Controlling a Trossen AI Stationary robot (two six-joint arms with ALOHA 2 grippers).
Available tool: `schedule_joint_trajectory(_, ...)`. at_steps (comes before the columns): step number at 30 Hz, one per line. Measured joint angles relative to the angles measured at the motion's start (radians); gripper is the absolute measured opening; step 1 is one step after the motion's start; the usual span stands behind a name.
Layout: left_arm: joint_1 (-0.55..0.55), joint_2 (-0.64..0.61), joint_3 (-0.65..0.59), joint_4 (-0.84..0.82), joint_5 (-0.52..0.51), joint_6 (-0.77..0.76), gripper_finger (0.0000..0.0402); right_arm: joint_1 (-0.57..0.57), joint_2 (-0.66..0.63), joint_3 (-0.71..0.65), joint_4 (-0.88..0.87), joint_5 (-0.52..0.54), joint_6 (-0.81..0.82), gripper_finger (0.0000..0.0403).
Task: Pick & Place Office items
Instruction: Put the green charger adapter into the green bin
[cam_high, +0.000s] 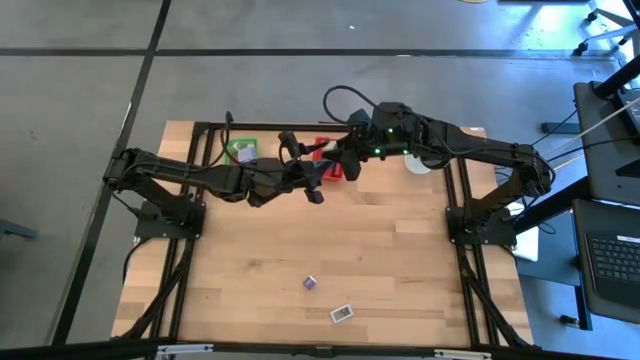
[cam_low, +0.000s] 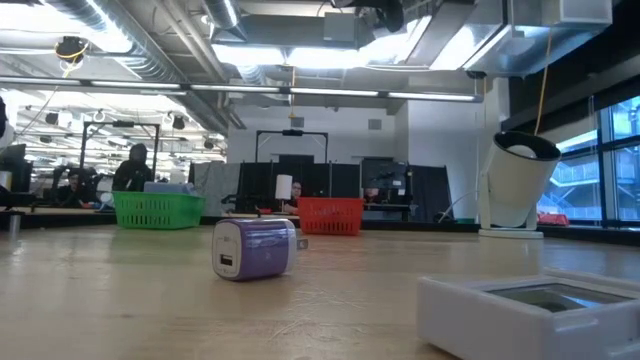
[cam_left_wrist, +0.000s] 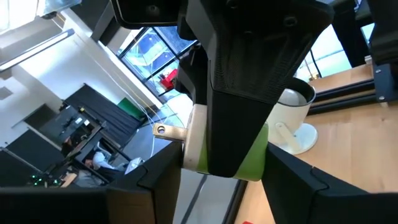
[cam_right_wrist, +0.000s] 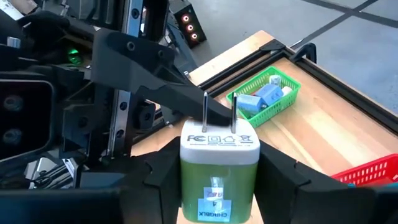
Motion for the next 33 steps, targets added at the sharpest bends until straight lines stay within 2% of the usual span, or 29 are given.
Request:
schedule_joint_trajectory(7, -0.007, 0.000, 0.000, 0.006, -0.002, 0.008, 0.0184, 0.000, 0.000, 0.000, 0.003, -0.002, 0.002, 0.0169)
schedule_joint_trajectory(23, -0.014, 0.001, 0.000, 0.023, 0.002, -0.033, 0.0181, -0.038, -0.018, 0.000, -0.024, -0.016, -0.028, 0.0286)
schedule_joint_trajectory(28, -0.014, 0.001, 0.000, 0.023, -0.013, -0.071, 0.0181, -0.076, -0.059, 0.000, -0.045, -0.170, 0.000, 0.0315)
schedule_joint_trajectory(33, -0.012, 0.001, 0.000, 0.018, -0.097, -0.071, 0.0181, -0.090, -0.103, 0.000, -0.121, -0.320, -0.020, 0.0327)
